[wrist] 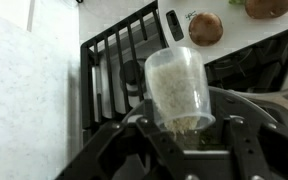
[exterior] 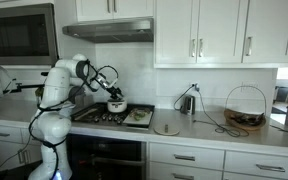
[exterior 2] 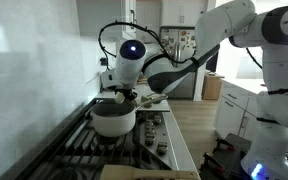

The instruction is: Pour the contents of the cup into the pot

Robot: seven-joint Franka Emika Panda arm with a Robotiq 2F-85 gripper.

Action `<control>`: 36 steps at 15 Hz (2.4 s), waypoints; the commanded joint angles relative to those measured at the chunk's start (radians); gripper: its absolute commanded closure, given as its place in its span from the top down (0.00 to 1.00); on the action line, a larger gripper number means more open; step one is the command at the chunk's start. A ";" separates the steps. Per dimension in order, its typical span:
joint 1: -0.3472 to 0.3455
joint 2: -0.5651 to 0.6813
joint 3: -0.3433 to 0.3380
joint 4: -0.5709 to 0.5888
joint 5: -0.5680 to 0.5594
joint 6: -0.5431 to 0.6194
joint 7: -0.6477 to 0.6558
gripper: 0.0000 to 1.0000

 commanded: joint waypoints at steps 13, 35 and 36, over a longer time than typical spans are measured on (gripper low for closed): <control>-0.005 -0.069 0.023 -0.162 -0.259 0.029 0.174 0.30; 0.002 -0.140 0.043 -0.249 -0.509 0.050 0.374 0.30; 0.003 -0.143 0.045 -0.255 -0.519 0.047 0.377 0.30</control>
